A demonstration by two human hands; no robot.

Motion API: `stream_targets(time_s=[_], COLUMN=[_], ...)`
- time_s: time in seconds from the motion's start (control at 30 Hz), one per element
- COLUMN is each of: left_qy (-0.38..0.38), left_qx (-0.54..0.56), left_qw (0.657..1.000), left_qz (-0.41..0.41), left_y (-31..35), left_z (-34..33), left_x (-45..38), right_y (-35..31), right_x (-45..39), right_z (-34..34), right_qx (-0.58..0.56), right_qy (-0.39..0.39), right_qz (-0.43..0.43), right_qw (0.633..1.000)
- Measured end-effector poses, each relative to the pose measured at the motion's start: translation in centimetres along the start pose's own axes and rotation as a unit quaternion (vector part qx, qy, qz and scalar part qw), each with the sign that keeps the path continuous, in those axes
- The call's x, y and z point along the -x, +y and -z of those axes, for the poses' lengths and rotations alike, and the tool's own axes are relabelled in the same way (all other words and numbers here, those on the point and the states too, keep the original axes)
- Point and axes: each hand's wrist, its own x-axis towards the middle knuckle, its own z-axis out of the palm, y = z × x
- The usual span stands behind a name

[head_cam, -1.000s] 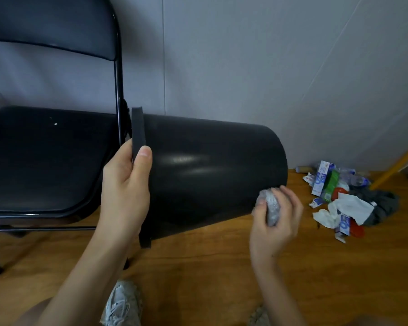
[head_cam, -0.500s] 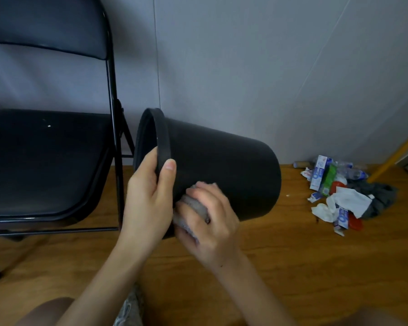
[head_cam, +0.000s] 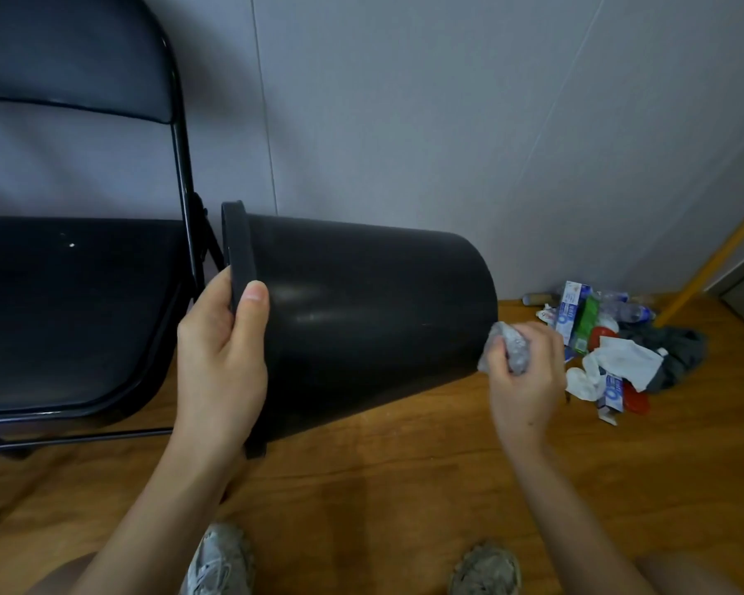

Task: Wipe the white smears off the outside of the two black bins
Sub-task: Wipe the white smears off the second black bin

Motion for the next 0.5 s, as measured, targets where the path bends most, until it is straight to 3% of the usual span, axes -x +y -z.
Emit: stream_targets(time_s=[0.2, 0.33, 0.43, 0.5], left_qy=[-0.028, -0.052, -0.065, -0.068], left_qx=[-0.014, -0.034, -0.055, -0.066], left_qw=[0.999, 0.998, 0.996, 0.995], left_qz=[0.005, -0.002, -0.01, -0.018], left_y=[-0.2, -0.2, -0.3, -0.5], left_z=[-1.3, -3.0, -5.0, -6.3], left_x=[-0.2, -0.3, -0.3, -0.2], right_y=[3.6, 4.6, 3.2, 1.2], right_x=[-2.8, -3.9, -2.4, -0.9], right_z=[3.3, 5.3, 5.0, 4.0], right_qx=[0.076, 0.055, -0.002, -0.019], right_qy=[-0.074, -0.059, -0.067, -0.088], right_qz=[-0.043, -0.06, -0.015, 0.073], right_qw=[0.993, 0.995, 0.998, 0.993])
